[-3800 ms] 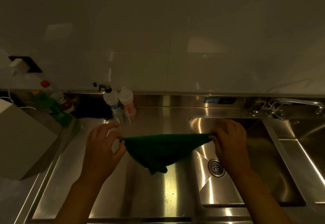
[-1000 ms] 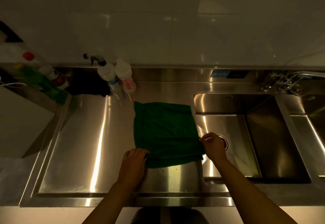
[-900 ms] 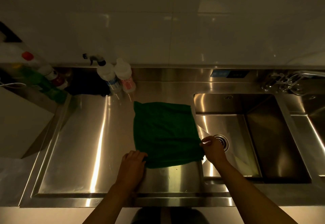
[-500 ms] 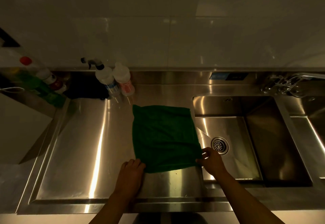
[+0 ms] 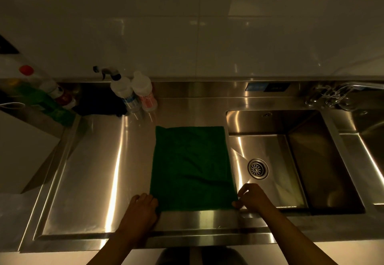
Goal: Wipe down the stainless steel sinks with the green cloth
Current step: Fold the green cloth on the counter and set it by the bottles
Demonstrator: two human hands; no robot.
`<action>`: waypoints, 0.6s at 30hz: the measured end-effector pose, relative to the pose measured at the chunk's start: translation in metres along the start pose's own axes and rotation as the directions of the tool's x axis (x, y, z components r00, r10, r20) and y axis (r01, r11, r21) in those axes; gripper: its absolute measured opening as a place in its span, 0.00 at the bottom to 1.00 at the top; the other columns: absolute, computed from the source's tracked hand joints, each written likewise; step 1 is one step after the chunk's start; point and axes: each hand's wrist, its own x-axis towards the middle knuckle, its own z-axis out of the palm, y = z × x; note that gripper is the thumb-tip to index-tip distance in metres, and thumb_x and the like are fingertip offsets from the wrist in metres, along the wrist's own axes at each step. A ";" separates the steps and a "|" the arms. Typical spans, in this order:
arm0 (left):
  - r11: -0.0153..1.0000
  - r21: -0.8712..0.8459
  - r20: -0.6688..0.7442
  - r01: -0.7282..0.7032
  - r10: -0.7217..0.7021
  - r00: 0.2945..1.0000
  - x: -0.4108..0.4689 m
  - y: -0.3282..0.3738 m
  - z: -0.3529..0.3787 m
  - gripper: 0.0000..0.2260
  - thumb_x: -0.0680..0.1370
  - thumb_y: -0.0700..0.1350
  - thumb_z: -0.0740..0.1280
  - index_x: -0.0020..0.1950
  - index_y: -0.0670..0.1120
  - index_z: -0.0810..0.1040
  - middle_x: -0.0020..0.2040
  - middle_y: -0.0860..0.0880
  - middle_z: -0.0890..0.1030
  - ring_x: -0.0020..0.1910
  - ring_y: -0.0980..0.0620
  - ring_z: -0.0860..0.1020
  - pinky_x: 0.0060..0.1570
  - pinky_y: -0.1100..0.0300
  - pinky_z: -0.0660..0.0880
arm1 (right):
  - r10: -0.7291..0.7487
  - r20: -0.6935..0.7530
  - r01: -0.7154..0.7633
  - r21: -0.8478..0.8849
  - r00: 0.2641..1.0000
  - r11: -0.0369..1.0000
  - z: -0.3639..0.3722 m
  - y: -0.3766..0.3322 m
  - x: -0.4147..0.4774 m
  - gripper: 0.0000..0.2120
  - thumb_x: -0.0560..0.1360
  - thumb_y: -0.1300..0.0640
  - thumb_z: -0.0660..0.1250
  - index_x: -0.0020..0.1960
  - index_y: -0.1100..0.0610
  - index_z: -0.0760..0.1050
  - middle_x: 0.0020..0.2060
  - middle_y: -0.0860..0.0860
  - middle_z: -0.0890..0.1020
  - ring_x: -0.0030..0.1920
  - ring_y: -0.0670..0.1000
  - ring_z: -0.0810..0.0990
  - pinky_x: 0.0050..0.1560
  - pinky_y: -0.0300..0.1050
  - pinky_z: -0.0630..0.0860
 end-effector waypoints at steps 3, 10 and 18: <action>0.999 -0.009 0.129 -0.032 0.033 0.991 -0.018 0.000 0.003 0.17 0.53 0.51 0.84 0.32 0.54 0.79 0.33 0.57 0.78 0.33 0.57 0.79 0.35 0.58 0.82 | -0.026 0.121 0.055 -0.246 0.992 0.968 0.008 0.004 -0.007 0.18 0.69 0.53 0.80 0.53 0.61 0.82 0.53 0.55 0.83 0.55 0.53 0.83 0.55 0.45 0.80; 0.976 -0.211 0.238 0.049 0.003 0.971 -0.033 -0.001 0.002 0.11 0.71 0.62 0.75 0.46 0.56 0.82 0.47 0.57 0.78 0.48 0.56 0.78 0.46 0.59 0.73 | -0.031 0.101 0.068 -0.379 0.994 0.923 0.015 -0.002 -0.017 0.18 0.67 0.50 0.80 0.52 0.56 0.80 0.53 0.52 0.83 0.55 0.52 0.82 0.51 0.43 0.79; 0.948 -0.269 -0.029 0.169 -0.183 0.983 0.052 -0.034 -0.027 0.07 0.82 0.43 0.67 0.55 0.46 0.85 0.51 0.46 0.82 0.51 0.43 0.80 0.50 0.50 0.75 | -0.354 -0.204 0.275 -0.333 0.913 0.902 -0.017 -0.075 0.013 0.07 0.78 0.59 0.65 0.46 0.56 0.82 0.46 0.55 0.85 0.50 0.57 0.84 0.53 0.51 0.80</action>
